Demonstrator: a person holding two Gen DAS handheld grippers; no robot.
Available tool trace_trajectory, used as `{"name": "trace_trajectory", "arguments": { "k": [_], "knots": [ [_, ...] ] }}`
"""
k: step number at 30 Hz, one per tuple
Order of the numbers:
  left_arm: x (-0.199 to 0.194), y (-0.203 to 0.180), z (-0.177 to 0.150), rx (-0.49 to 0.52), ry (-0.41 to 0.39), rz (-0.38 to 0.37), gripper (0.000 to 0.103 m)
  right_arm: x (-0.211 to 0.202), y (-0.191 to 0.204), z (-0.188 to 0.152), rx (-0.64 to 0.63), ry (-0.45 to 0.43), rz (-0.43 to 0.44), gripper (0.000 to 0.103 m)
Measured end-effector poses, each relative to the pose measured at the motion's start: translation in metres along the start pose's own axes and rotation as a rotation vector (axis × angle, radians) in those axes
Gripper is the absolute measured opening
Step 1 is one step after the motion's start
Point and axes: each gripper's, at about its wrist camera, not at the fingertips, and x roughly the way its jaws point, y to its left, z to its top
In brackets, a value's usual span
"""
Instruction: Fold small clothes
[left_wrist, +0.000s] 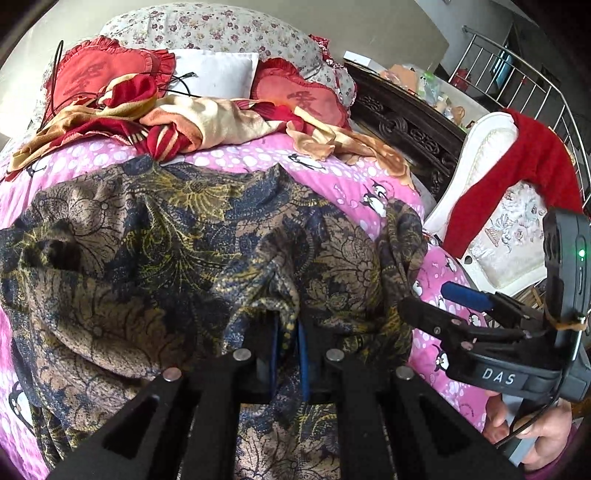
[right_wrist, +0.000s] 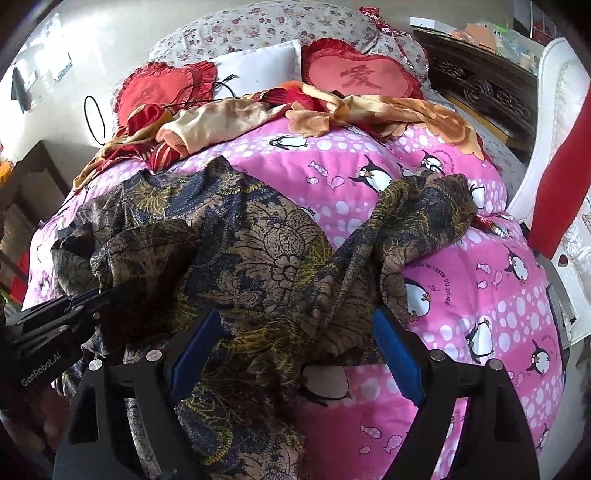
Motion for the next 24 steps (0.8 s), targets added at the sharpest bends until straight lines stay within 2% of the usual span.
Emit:
{"name": "trace_trajectory", "arguments": {
  "k": [2, 4, 5, 6, 8, 10, 11, 13, 16, 18, 19, 20, 21, 22, 23, 24],
  "knots": [
    [-0.002, 0.000, 0.000, -0.002, 0.012, -0.007, 0.014, -0.001, 0.000, 0.000, -0.001, -0.001, -0.003, 0.088],
    [-0.010, 0.002, 0.000, -0.011, 0.028, -0.032, 0.032, -0.002, -0.002, 0.001, 0.005, -0.003, -0.001, 0.088],
    [-0.017, 0.005, -0.001, -0.013, 0.025, -0.046, 0.055, -0.002, -0.002, 0.002, 0.008, -0.003, 0.003, 0.088],
    [-0.029, 0.008, -0.002, -0.016, 0.004, -0.054, 0.073, -0.002, -0.003, 0.003, 0.014, -0.003, 0.011, 0.088],
    [-0.053, 0.016, -0.007, -0.006, -0.056, -0.053, 0.081, -0.002, -0.003, 0.006, 0.023, -0.010, 0.030, 0.088],
    [-0.077, 0.025, -0.012, 0.028, -0.093, -0.021, 0.084, -0.001, 0.000, 0.010, 0.030, -0.018, 0.063, 0.088],
    [-0.086, 0.031, -0.015, 0.043, -0.105, 0.001, 0.085, 0.001, 0.003, 0.011, 0.031, -0.016, 0.082, 0.088],
    [-0.101, 0.047, -0.025, 0.059, -0.126, 0.091, 0.085, 0.007, 0.010, 0.014, 0.028, -0.006, 0.119, 0.088],
    [-0.103, 0.080, -0.039, 0.046, -0.095, 0.228, 0.085, 0.024, 0.027, 0.017, -0.003, 0.023, 0.161, 0.088],
    [-0.097, 0.104, -0.048, -0.020, -0.050, 0.286, 0.085, 0.041, 0.035, 0.021, -0.022, 0.055, 0.139, 0.088],
    [-0.095, 0.114, -0.052, -0.050, -0.038, 0.304, 0.085, 0.051, 0.037, 0.022, -0.018, 0.081, 0.118, 0.083],
    [-0.092, 0.123, -0.057, -0.080, -0.028, 0.319, 0.085, 0.058, 0.039, 0.023, -0.016, 0.097, 0.133, 0.064],
    [-0.089, 0.131, -0.061, -0.105, -0.017, 0.340, 0.085, 0.067, 0.042, 0.023, -0.022, 0.115, 0.200, 0.047],
    [-0.085, 0.139, -0.066, -0.120, 0.001, 0.370, 0.085, 0.071, 0.045, 0.023, -0.032, 0.129, 0.234, 0.013],
    [-0.082, 0.143, -0.070, -0.126, 0.014, 0.394, 0.085, 0.071, 0.047, 0.023, -0.042, 0.132, 0.233, 0.008],
    [-0.077, 0.148, -0.075, -0.128, 0.030, 0.428, 0.085, 0.066, 0.048, 0.024, -0.051, 0.112, 0.217, 0.008]
  ]
}}
